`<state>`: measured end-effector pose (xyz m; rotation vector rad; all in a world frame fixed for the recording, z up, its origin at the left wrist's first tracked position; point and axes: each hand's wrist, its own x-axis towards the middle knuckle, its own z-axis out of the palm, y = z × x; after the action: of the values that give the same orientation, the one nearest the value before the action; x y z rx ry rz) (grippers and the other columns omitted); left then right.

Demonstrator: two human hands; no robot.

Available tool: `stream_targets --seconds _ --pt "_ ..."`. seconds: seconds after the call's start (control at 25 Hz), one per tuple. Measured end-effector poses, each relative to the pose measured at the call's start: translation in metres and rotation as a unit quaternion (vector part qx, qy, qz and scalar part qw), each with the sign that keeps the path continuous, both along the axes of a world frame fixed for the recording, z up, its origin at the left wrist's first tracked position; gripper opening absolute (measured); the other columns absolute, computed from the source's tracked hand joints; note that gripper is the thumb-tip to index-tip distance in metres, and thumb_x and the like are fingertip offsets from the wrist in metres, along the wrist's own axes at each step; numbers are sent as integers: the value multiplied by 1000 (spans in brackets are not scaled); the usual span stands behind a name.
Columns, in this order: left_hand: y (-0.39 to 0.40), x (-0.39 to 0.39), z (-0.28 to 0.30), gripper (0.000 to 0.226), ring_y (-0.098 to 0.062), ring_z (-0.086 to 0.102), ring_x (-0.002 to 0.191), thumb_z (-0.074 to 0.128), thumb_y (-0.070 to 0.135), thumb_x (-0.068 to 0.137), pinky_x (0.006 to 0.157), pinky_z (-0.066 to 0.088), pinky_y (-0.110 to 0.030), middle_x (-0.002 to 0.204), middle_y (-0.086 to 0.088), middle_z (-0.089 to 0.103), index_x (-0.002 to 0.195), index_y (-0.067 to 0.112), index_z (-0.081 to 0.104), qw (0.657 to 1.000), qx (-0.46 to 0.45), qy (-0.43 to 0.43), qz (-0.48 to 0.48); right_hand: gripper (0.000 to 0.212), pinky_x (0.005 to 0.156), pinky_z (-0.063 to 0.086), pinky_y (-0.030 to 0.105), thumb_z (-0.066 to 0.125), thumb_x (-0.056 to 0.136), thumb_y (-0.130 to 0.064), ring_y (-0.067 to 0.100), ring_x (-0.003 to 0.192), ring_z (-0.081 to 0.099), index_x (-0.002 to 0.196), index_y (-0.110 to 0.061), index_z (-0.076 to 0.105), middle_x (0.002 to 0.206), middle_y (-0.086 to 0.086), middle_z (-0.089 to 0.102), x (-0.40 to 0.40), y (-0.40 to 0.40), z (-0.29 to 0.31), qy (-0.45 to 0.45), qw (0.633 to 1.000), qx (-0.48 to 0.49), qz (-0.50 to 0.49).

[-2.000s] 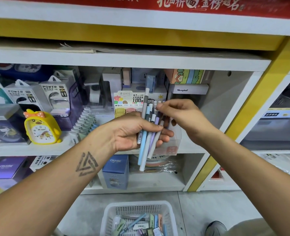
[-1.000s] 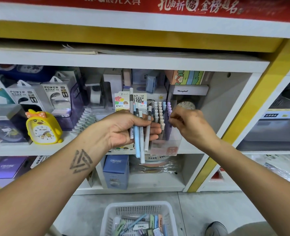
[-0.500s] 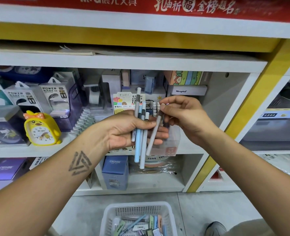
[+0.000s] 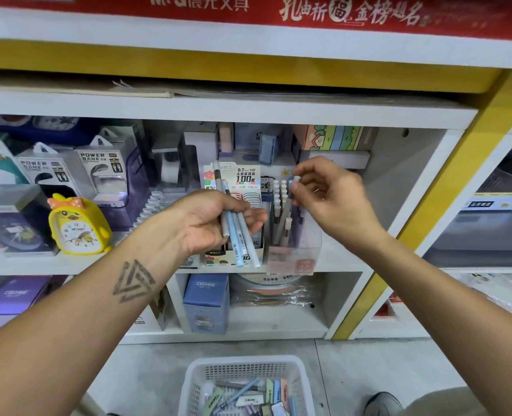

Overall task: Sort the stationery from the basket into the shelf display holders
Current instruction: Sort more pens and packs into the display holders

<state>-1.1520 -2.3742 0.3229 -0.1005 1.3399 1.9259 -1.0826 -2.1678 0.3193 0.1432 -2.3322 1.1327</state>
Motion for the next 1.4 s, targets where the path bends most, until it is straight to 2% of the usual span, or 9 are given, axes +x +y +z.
stream_targets --seconds 0.08,0.24,0.56,0.68,0.84,0.92,1.0,1.12,1.4 --pt "0 -1 -1 17 -32 74 82 45 -5 96 64 62 -40 96 -27 72 110 -13 53 1000 1 3 -7 14 75 57 41 70 92 -17 15 76 65 106 -16 67 85 -2 69 -1 -1 -6 3 995 104 -8" --pt "-4 -2 -3 24 -35 73 88 48 -6 94 65 61 -42 101 -29 70 117 -13 50 1000 -5 14 -10 16 72 55 36 71 91 -22 8 70 56 107 -21 66 83 -11 66 -2 -5 -15 -6 982 186 -4" --pt "-6 2 -1 21 -37 73 85 55 -4 88 66 61 -45 106 -30 69 109 -7 58 1000 -4 18 -2 12 63 34 13 71 91 -25 -16 68 51 100 -27 64 81 -21 60 2 -10 -14 -16 973 228 30" --pt "-5 5 0 30 -38 73 84 57 -7 87 66 61 -48 109 -24 70 116 -5 58 1000 -5 31 -1 7 65 46 25 70 91 -25 -6 69 54 97 -24 68 82 -16 64 3 -9 -14 -21 970 242 25" --pt "-4 9 2 24 -35 73 81 62 -8 77 66 61 -49 85 -19 71 101 -6 63 998 1 50 -33 15 75 49 35 66 94 -29 9 83 55 97 -21 78 96 -8 66 -1 -6 -15 -38 955 293 -2" --pt "-2 12 3 14 -35 73 82 59 -9 80 69 61 -49 83 -21 70 92 -5 66 997 6 57 -55 18 73 45 29 65 95 -30 7 80 53 101 -20 78 98 -7 63 -2 -8 -14 -55 975 214 -6" --pt "0 15 3 14 -37 73 84 60 -11 78 70 60 -50 81 -22 70 86 -3 69 995 12 68 -71 16 70 44 19 66 95 -28 5 74 56 107 -21 75 92 -4 68 -4 -12 -10 -76 996 54 6" --pt "5 20 4 21 -40 72 88 63 -11 74 67 60 -48 83 -22 71 93 -3 69 992 22 86 -94 13 62 46 18 73 92 -21 6 63 58 104 -17 73 75 -2 70 -4 -16 -4 -110 982 -146 50" --pt "7 26 7 25 -43 70 93 63 -11 76 69 60 -48 92 -28 71 101 -9 67 991 28 87 -95 10 51 43 14 78 83 -6 5 57 60 91 -3 73 67 -3 70 0 -9 -1 -151 955 -234 104"
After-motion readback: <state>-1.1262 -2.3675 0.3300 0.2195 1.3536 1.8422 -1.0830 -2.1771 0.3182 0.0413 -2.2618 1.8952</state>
